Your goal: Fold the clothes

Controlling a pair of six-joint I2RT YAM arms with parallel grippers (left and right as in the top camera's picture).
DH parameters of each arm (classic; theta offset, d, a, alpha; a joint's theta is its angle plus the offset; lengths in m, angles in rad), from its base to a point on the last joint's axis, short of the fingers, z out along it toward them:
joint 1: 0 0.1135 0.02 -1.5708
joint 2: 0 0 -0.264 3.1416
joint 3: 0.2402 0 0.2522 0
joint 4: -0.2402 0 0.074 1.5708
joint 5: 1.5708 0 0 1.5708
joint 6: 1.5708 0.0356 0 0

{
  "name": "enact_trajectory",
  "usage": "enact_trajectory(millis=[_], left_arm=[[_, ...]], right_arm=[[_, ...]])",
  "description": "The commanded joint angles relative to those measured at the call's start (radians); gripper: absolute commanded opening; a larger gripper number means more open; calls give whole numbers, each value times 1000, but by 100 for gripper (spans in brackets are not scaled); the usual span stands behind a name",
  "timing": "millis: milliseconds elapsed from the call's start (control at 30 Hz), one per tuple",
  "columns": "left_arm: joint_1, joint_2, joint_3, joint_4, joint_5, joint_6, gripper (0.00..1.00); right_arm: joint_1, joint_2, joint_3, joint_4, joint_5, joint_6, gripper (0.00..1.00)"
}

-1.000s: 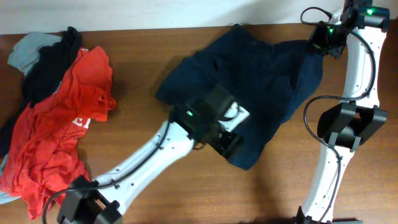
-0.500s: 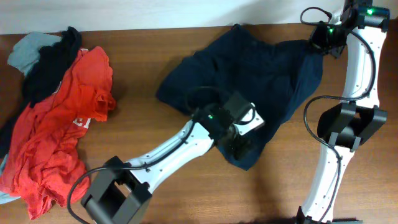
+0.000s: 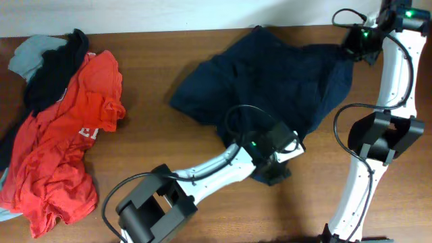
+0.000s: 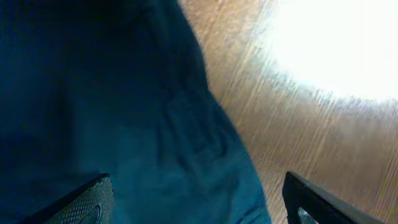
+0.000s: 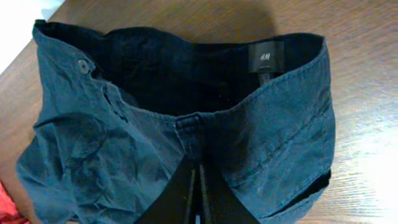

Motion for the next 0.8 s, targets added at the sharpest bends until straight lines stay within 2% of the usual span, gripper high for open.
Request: enact_trajectory(millis=[0,133,300,467,533,567,667,700,733,767], left_arm=[[-35,4,3,3,-87,17,87],[-63,33,3,22,-187,17,87],[-73,94,3,58,-227,17,86],[-73,97,3,93,-274,16,66],[-72,106,3,100,-274,16,61],[-72,110,3,103,-275,17,56],[-72,113,3,110,-292,16,27],[-72,113,3,111,-312,5,20],[-72,113,4,110,-355,-24,7],[-70,113,5,106,-412,-65,1]], right_arm=[[-25,5,22,-6,-19,-28,4],[-37,5,22,-13,-34,-38,4],[-40,5,22,-19,-48,-65,4],[-48,5,22,-27,-48,-87,4],[-52,5,22,-30,-48,-89,4],[-53,5,22,-32,-48,-89,4],[-58,5,22,-35,-48,-89,4],[-58,5,22,-35,-48,-89,4],[-59,5,22,-35,-48,-90,4],[-59,5,22,-35,-48,-90,4]])
